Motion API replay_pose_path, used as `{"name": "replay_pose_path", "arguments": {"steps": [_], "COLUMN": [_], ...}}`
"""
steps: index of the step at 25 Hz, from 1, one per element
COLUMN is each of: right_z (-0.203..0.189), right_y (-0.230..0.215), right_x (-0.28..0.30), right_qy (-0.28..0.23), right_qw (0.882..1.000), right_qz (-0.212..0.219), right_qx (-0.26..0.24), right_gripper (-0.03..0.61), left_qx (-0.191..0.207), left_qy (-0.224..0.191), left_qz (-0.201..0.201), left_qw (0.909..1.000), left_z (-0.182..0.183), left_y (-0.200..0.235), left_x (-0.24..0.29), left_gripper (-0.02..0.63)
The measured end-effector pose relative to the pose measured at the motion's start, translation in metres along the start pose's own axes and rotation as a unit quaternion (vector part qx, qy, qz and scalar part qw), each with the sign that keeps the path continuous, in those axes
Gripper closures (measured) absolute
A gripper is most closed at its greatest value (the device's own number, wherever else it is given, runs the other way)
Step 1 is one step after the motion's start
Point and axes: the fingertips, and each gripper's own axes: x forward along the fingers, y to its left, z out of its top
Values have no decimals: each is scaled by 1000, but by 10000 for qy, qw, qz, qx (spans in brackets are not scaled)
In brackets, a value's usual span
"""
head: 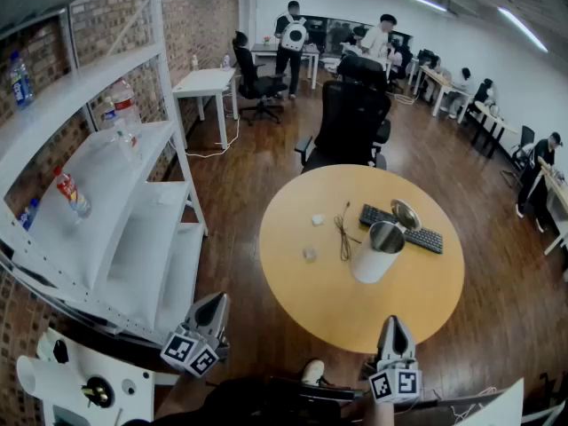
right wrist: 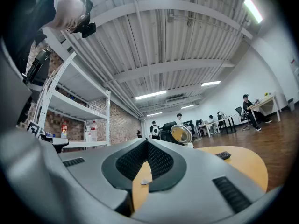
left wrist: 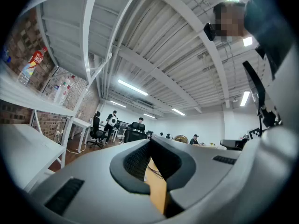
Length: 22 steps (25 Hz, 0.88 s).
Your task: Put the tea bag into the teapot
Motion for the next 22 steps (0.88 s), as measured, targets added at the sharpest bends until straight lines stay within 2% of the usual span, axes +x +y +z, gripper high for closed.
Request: {"name": "replay_pose_path", "arguments": {"steps": [3, 7, 9, 12, 16, 19, 22], "right_z": [5, 27, 23, 24, 33, 32, 35], "right_y": [-37, -77, -97, -115, -137, -159, -174], "right_x": [22, 54, 69, 89, 106, 108, 107], "right_qy": [-156, -254, -270, -300, -270, -233, -219], "right_qw": [9998, 9996, 9996, 9991, 9987, 9991, 9997], "right_qz": [83, 4, 80, 265, 427, 359, 107], "right_qx": [89, -75, 31, 109, -106, -71, -47], "right_gripper": [574, 574, 574, 574, 574, 574, 574], "left_qx": [73, 181, 236, 239, 281, 360, 359], "left_qy": [-84, -179, -184, -210, -244, -229, -198], "left_qz": [-60, -155, -143, -98, -157, -165, -251], "left_qw": [9999, 9996, 9994, 9994, 9992, 9990, 9988], "left_z": [3, 6, 5, 4, 2, 1, 1], "left_y": [-13, -31, -37, -43, -53, -57, -60], "left_x": [41, 91, 112, 139, 171, 189, 205], "left_gripper": [614, 614, 614, 614, 614, 614, 614]}}
